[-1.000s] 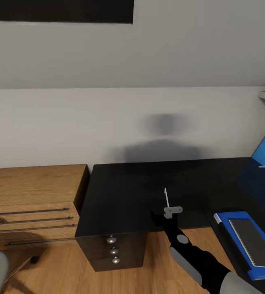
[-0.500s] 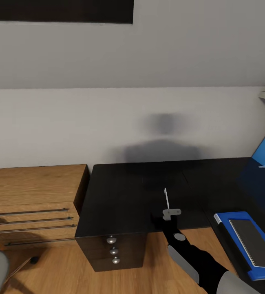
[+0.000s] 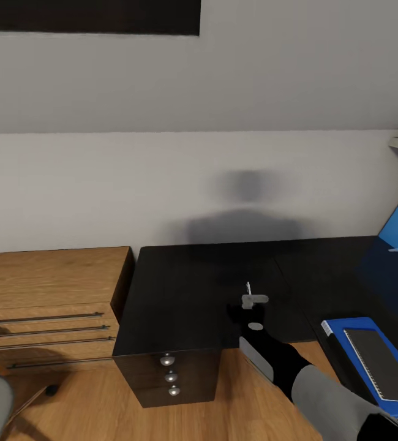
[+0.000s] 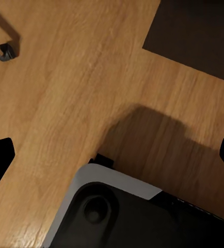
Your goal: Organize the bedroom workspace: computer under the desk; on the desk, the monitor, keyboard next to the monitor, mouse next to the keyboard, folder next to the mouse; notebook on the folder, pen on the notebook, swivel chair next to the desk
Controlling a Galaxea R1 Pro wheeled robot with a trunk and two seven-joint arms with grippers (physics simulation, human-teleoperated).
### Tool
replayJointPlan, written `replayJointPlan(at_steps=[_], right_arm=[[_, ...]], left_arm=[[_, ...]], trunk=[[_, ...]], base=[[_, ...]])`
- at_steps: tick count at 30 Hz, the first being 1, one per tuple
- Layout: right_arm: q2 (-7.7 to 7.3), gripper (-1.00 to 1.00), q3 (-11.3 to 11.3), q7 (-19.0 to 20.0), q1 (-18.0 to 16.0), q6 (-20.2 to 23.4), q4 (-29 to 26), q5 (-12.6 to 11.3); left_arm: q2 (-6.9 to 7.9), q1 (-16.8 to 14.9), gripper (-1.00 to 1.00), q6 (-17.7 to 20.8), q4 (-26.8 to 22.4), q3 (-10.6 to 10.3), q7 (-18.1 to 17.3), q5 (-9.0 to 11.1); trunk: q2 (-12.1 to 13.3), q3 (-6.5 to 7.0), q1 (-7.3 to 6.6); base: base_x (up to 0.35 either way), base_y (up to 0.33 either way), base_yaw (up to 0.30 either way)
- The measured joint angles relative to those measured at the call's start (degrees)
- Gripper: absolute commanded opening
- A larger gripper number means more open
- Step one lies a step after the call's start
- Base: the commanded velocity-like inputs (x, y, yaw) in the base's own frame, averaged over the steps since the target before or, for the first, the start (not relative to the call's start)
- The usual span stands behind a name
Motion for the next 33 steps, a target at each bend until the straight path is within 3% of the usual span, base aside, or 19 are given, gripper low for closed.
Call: replayJointPlan(at_steps=[4, 14, 33], right_arm=[[2.44, 1.0, -0.15, 4.35, -2.96, -0.77, 9.17, 3.67], [4.35, 1.0, -0.22, 7.19, -4.01, -5.61, 19.03, 5.51], [4.72, 1.0, -0.42, 7.5, -4.08, -6.81, 23.36, 5.51]], left_arm=[[0.08, 0.0, 1.0, -0.08, 0.07, 0.05, 0.0, 0.05], [0.19, 0.0, 1.0, -0.14, 0.18, 0.12, 0.0, 0.11], [0.16, 0.0, 1.0, -0.11, 0.19, 0.02, 0.0, 0.03]], trunk=[[0.0, -0.01, 0.0], [-0.01, -0.01, 0.0], [-0.01, -0.01, 0.0]], base=[[0.0, 0.0, 0.0], [0.006, 0.0, 0.0], [0.119, -0.084, 0.0]])
